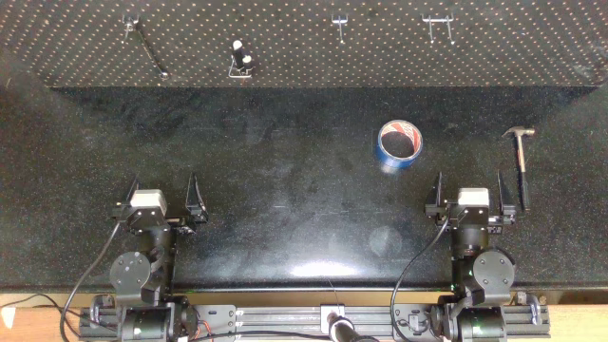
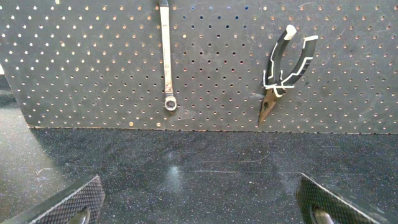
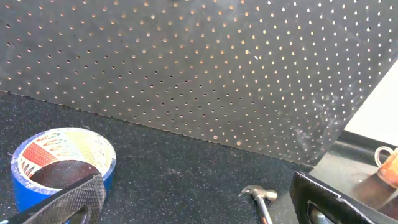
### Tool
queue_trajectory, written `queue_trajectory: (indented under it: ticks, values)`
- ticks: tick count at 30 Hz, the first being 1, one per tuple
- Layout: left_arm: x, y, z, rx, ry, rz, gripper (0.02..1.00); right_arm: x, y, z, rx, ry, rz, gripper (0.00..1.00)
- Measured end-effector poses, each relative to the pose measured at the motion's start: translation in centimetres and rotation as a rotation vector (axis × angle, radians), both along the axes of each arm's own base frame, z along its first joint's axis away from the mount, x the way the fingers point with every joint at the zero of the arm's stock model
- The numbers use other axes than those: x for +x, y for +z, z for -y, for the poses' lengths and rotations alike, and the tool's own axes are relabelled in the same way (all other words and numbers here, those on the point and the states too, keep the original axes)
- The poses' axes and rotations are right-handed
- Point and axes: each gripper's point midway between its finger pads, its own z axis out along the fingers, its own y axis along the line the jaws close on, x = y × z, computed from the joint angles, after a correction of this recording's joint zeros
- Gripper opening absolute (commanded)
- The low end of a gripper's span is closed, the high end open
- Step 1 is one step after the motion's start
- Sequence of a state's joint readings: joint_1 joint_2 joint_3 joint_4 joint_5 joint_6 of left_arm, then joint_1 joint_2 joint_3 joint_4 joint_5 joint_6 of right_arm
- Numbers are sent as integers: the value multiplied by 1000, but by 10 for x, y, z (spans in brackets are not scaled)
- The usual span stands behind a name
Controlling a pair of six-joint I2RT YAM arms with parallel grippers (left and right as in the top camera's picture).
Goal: Place Tools Onto Pegboard
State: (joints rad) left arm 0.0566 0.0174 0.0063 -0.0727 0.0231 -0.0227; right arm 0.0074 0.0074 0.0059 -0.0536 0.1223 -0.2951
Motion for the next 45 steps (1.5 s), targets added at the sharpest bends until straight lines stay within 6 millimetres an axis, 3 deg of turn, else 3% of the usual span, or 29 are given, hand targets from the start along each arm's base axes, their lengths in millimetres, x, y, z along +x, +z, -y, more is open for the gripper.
queue_trajectory:
  ticks: [18,25,29,33,40,45]
  values:
    - [0,0,0,0,0,0,996,0,0,0,5,-1,2,976]
    - [0,0,0,0,0,0,996,2,3,5,268,-50,-16,976]
    - [0,0,0,0,0,0,996,6,12,4,404,-87,-129,976]
    - [0,0,0,0,0,1,996,11,14,-9,496,-87,-305,976]
    - [0,0,0,0,0,2,996,9,-18,-43,648,-84,-673,976]
    - [0,0,0,0,0,1,993,16,-21,-58,638,-89,-831,976]
